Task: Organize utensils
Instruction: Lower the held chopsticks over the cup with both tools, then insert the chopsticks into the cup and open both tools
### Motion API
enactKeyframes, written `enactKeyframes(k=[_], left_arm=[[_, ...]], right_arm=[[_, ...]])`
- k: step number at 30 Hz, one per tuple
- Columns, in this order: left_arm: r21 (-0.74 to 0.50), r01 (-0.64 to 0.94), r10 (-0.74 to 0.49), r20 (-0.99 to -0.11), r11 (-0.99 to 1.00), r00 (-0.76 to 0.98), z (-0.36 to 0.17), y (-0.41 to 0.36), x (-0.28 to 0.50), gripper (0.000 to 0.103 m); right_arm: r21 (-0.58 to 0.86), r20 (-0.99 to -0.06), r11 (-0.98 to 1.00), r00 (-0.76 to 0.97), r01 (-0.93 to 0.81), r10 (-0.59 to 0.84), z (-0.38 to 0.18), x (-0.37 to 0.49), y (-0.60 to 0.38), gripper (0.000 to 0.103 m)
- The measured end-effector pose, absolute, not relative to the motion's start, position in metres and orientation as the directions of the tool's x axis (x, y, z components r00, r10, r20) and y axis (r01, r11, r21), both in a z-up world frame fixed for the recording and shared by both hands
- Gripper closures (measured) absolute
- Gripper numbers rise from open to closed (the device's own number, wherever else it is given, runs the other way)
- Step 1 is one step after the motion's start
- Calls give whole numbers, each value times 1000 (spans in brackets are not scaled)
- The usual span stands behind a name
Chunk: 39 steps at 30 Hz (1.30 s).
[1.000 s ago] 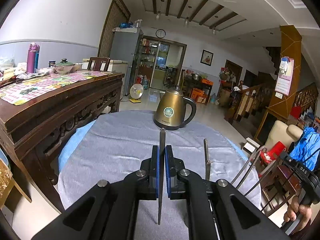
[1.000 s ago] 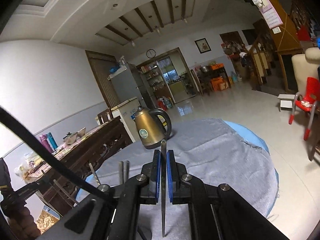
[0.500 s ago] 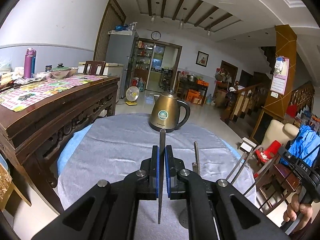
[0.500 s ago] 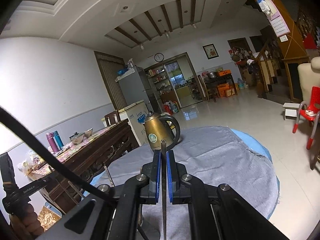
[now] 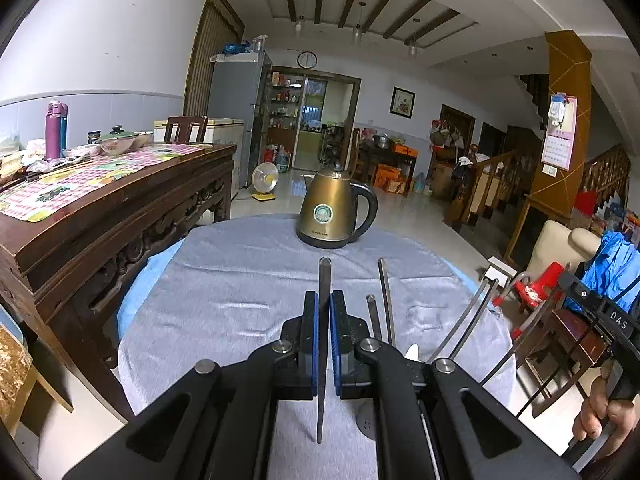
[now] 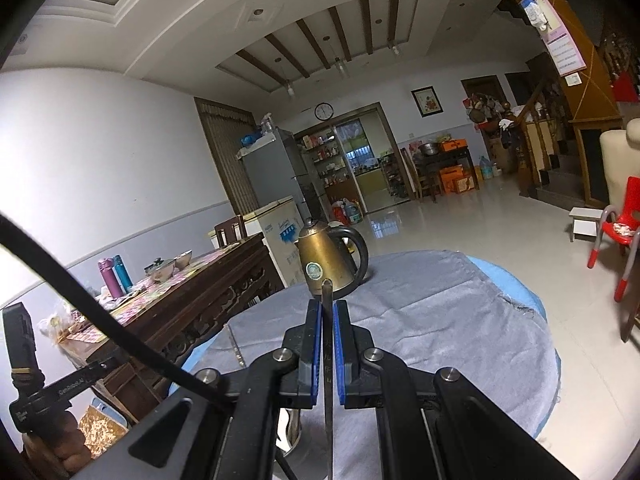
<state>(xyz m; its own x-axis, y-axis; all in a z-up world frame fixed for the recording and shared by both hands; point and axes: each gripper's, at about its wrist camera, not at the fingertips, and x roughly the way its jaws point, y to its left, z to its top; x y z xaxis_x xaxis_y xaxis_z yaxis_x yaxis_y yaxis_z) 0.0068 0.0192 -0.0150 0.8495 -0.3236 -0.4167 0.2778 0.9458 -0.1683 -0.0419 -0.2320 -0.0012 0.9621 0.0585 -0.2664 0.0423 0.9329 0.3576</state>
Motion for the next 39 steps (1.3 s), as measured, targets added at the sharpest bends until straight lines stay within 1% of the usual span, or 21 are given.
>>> enactKeyframes(k=[16, 39], left_arm=[[-153, 299, -335, -392, 942, 857, -4, 15, -18, 98], [-139, 341, -369, -341, 930, 865, 18, 2, -33, 97]], right_arm=[[322, -227, 947, 969, -22, 99, 17, -54, -204, 97], [292, -163, 953, 977, -84, 136, 38, -58, -185, 97]])
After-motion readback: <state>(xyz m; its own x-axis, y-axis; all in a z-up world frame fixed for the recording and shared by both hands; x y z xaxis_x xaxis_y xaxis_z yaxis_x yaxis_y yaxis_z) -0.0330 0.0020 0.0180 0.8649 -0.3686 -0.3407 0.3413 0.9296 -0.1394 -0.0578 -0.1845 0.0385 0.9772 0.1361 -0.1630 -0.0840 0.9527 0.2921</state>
